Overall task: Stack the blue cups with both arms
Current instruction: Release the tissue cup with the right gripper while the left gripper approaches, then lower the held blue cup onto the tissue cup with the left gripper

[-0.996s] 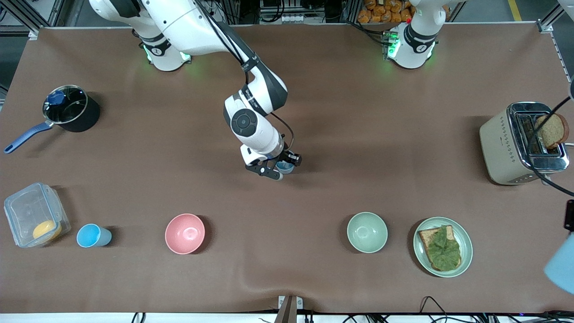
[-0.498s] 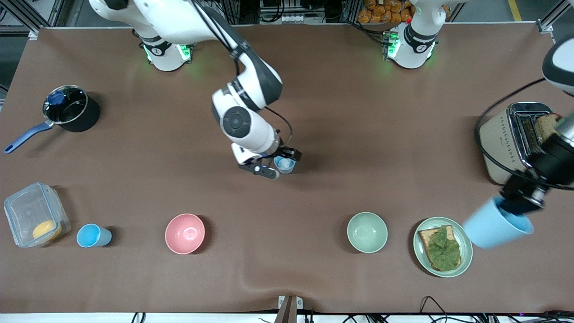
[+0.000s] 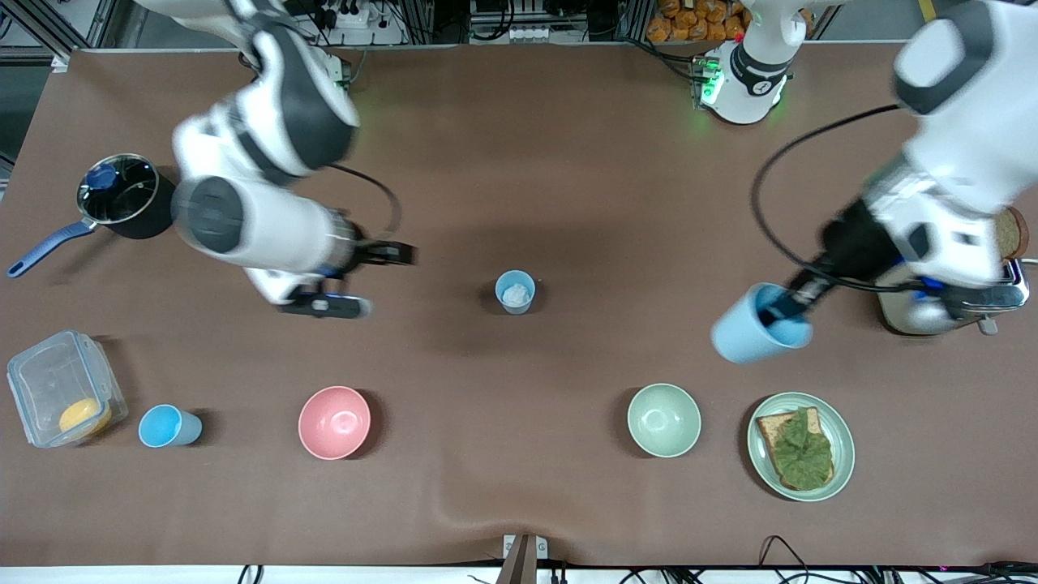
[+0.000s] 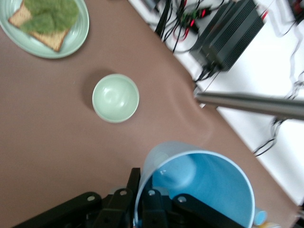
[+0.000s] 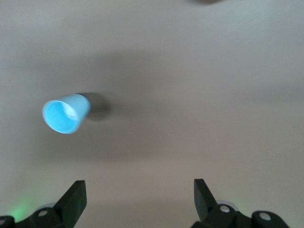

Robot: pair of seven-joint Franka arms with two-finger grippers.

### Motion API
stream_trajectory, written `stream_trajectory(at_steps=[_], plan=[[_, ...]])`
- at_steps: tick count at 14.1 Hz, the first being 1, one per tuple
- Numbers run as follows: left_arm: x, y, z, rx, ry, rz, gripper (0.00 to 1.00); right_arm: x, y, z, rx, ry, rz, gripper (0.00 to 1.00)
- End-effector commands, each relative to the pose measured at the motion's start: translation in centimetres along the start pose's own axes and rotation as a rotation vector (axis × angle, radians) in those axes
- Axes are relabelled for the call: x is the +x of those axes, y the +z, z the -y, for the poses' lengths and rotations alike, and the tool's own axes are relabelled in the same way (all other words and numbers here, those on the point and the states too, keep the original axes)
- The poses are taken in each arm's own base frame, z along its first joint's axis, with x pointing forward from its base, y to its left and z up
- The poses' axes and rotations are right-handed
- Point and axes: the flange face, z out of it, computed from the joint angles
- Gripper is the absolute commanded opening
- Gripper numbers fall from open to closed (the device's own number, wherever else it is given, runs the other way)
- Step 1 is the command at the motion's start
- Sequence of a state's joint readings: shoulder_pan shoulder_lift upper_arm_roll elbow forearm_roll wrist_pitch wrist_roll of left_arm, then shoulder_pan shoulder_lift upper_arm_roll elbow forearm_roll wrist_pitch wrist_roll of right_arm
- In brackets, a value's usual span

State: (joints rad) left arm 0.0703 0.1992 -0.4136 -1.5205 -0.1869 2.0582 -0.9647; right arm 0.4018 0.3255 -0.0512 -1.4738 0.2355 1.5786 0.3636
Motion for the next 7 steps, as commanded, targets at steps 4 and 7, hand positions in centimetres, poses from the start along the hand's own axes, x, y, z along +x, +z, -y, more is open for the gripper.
stream_trajectory(at_steps=[4, 7], plan=[[-12.9, 9.3, -2.0, 0.208, 0.087, -0.025, 0.00, -4.2, -8.9, -13.4, -0.102, -0.231, -0.099, 1.00], [-18.4, 14.5, -2.8, 0.277, 0.123, -0.034, 0.00, -4.9, -10.3, -19.3, -0.163, -0.188, -0.162, 1.00]])
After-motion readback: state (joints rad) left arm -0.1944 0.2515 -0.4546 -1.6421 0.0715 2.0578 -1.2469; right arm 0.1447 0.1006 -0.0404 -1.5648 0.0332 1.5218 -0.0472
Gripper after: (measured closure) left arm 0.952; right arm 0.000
